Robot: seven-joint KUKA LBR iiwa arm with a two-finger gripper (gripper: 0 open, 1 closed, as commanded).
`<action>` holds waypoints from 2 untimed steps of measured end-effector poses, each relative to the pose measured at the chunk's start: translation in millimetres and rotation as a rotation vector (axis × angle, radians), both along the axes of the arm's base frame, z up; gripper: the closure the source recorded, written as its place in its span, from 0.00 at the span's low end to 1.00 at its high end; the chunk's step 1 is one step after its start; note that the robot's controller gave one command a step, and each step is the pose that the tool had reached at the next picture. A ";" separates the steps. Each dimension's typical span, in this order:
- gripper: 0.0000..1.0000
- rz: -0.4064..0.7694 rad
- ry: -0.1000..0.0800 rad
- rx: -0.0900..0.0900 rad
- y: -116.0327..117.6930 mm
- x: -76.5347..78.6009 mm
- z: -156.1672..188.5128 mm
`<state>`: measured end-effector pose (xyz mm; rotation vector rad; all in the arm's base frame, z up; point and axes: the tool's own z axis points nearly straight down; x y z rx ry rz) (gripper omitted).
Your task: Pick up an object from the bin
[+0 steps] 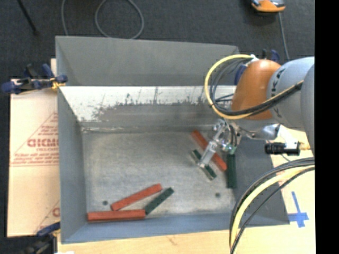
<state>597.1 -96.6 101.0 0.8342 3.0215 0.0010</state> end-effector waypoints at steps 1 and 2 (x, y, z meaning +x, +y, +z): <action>0.00 -0.110 -0.001 0.000 10.0 -16.8 -29.2; 0.00 -0.104 0.000 -0.001 8.6 -15.1 -27.6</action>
Offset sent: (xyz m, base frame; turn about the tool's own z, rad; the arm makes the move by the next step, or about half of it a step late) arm -0.0189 0.0114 -0.0310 0.1111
